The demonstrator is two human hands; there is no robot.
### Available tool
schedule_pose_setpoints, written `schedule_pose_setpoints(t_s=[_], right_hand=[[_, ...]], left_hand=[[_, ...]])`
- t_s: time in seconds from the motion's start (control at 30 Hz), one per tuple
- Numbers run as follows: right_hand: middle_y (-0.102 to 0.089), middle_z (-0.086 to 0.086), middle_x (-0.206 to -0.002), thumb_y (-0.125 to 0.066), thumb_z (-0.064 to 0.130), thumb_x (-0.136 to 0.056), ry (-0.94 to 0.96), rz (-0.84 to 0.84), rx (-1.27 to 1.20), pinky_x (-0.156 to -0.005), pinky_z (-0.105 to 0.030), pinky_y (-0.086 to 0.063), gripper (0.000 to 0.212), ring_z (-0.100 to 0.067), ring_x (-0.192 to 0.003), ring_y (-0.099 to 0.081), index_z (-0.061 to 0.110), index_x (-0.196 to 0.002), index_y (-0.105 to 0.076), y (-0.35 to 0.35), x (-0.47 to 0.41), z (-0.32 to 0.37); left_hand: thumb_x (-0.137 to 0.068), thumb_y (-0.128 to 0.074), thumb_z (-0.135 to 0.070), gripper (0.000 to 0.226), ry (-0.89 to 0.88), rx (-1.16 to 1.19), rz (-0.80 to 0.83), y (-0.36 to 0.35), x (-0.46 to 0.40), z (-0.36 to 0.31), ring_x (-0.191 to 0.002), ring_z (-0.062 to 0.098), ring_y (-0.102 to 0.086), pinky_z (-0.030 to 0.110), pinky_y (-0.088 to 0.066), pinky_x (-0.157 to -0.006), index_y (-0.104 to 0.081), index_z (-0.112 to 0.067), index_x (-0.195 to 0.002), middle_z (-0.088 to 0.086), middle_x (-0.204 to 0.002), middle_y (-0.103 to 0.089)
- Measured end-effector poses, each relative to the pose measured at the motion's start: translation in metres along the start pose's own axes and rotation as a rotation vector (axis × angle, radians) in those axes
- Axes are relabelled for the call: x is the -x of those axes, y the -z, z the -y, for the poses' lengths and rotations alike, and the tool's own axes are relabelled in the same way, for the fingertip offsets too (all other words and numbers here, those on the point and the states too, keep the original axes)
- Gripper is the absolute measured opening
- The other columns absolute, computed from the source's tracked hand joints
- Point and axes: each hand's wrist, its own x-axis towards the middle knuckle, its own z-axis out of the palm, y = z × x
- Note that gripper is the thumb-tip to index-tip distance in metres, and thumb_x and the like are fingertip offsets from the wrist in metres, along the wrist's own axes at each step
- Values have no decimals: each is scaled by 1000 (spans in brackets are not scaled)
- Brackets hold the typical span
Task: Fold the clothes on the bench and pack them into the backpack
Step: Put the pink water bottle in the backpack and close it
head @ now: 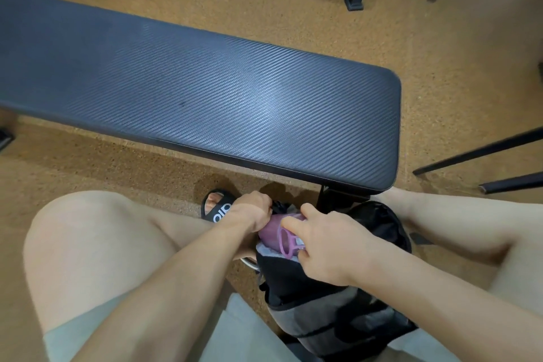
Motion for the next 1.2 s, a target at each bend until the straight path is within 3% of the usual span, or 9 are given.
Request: schedule_pose_setpoints(t_s=[0.07, 0.17, 0.33, 0.43, 0.73, 0.87, 0.97, 1.07, 1.2], right_hand=[[-43, -11, -123, -45, 38, -98, -35, -13, -34, -71, -34, -36, 46, -34, -90, -56, 28, -140, -30, -4, 1, 3], [-48, -13, -114, -44, 41, -98, -123, -8, -157, -72, -35, -39, 45, -32, -82, -48, 30, -139, -29, -10, -1, -1], [-61, -6, -113, -57, 49, -87, -254, 140, -474, -86, -39, -49, 49, -29, -95, -59, 29, -128, -39, -17, -4, -26], [-62, 2, -109, -63, 58, -80, -349, 167, -593, -86, -36, -52, 52, -20, -95, -61, 29, -118, -44, -24, 2, -30], [-62, -13, -124, -55, 44, -95, -245, -41, -159, -81, -39, -48, 65, -34, -110, -61, 11, -144, -29, -40, -12, 32], [-57, -17, -134, -58, 30, -97, -260, 58, 9, -75, -38, -40, 70, -36, -119, -59, -1, -150, -23, -33, -32, 49], [-59, -16, -134, -54, 15, -99, -255, 172, 103, -77, -41, -51, 50, -37, -120, -59, 0, -145, -41, -26, -51, 54], [-61, -14, -133, -53, 17, -100, -233, 174, 118, -82, -43, -55, 39, -36, -120, -59, 5, -137, -53, -17, -51, 49], [-61, -10, -125, -55, 43, -95, -199, 27, 26, -73, -36, -41, 55, -33, -110, -61, 11, -137, -39, -20, -20, 21]], left_hand=[[-101, -47, -20, 27, -10, -30, 9, 1, -1, -2, -99, 34, -68, 36, -50, -79, -69, -9, -111, 15, -112, -70], [-98, -50, -9, 25, 7, -73, 32, 4, 1, -7, -103, 35, -68, 36, -51, -85, -68, -7, -115, 16, -114, -70], [-97, -49, -8, 26, 3, -106, 1, 6, 0, -7, -102, 36, -68, 39, -52, -85, -68, -7, -114, 17, -113, -71], [-97, -48, -10, 26, -5, -123, -16, 6, 0, -8, -103, 36, -68, 39, -52, -85, -68, -9, -113, 15, -114, -70], [-97, -50, -17, 28, -9, -171, -23, 8, 8, -9, -110, 34, -67, 37, -51, -83, -67, -11, -118, 14, -122, -68], [-99, -50, -21, 27, -21, -122, -16, 11, 9, -7, -109, 35, -66, 37, -49, -81, -67, -11, -117, 15, -121, -67], [-101, -50, -28, 29, -52, -24, 7, 15, 10, -11, -107, 36, -64, 37, -48, -84, -68, -11, -116, 16, -119, -67], [-102, -49, -29, 28, -53, 50, 5, 16, 12, -14, -105, 35, -63, 35, -45, -79, -68, -11, -113, 16, -117, -67], [-103, -49, -30, 25, -35, 121, -26, 15, 12, -14, -104, 33, -64, 32, -42, -78, -69, -16, -110, 13, -112, -68]])
